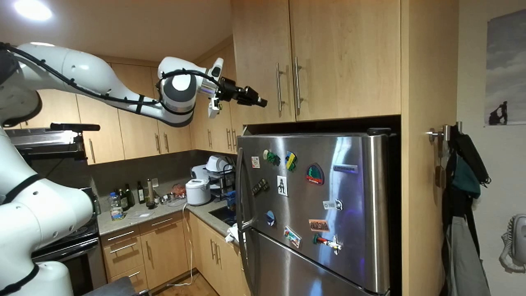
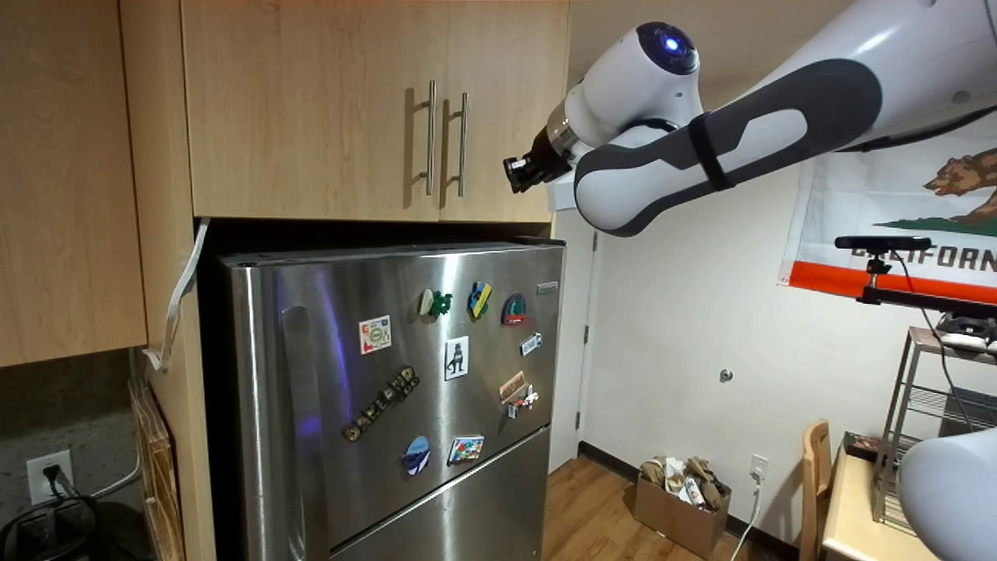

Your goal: Close the top left cupboard drawer above the refrigerator

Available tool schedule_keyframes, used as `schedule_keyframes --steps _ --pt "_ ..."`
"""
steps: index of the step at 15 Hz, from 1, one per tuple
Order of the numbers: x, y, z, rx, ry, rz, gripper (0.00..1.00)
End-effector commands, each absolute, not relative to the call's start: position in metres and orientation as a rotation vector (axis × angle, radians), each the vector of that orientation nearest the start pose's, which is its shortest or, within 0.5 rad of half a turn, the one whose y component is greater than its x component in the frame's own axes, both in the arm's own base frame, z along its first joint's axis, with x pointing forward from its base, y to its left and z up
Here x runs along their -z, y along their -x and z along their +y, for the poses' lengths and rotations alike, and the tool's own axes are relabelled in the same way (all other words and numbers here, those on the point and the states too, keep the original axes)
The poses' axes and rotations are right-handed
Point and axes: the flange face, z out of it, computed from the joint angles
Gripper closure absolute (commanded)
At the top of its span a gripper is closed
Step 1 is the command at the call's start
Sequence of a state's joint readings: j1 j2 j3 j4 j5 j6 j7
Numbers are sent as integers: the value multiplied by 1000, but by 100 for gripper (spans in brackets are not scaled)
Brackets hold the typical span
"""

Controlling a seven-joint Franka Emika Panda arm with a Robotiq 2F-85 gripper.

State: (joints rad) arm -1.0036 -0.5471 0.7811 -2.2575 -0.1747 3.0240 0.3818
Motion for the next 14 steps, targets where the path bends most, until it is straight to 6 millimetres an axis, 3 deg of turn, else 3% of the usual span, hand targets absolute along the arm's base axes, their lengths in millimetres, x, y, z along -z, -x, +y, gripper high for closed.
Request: schedule_keyframes --steps 1,4,10,14 --pt "-643 -505 -4 1892 2833 334 100" --pt "-652 -513 0 1869 2801 310 97" --pt "-688 -526 -16 1866 2786 429 98" --pt "-694 -524 -26 1912 2782 467 97"
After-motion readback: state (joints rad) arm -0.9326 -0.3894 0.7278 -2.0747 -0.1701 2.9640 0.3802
